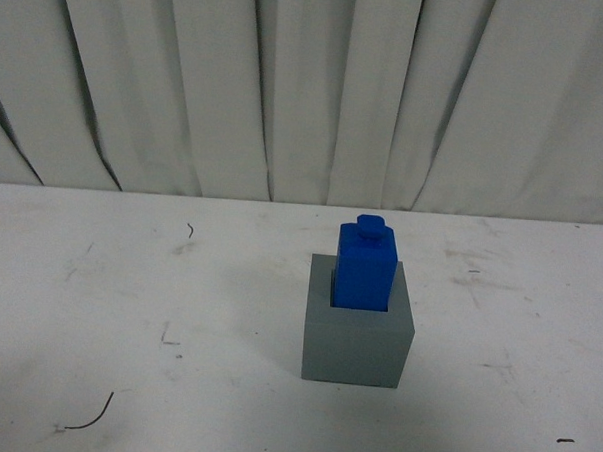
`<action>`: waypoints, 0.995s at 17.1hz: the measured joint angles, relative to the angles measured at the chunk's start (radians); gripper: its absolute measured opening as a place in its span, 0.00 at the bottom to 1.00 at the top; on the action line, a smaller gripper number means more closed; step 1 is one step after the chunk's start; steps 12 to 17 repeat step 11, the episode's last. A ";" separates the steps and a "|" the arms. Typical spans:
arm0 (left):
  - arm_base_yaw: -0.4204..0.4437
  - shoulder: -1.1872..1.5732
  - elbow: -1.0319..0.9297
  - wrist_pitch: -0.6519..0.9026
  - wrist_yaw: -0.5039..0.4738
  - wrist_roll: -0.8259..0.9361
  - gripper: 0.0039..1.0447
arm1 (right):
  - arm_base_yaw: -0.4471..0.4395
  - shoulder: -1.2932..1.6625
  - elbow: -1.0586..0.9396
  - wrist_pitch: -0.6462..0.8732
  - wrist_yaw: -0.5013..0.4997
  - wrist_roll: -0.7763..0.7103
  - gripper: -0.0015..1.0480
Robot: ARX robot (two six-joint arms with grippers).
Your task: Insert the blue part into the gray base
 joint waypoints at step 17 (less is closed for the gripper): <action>0.000 0.000 0.000 0.000 0.000 0.000 0.94 | 0.000 0.000 0.000 0.000 0.000 0.000 0.94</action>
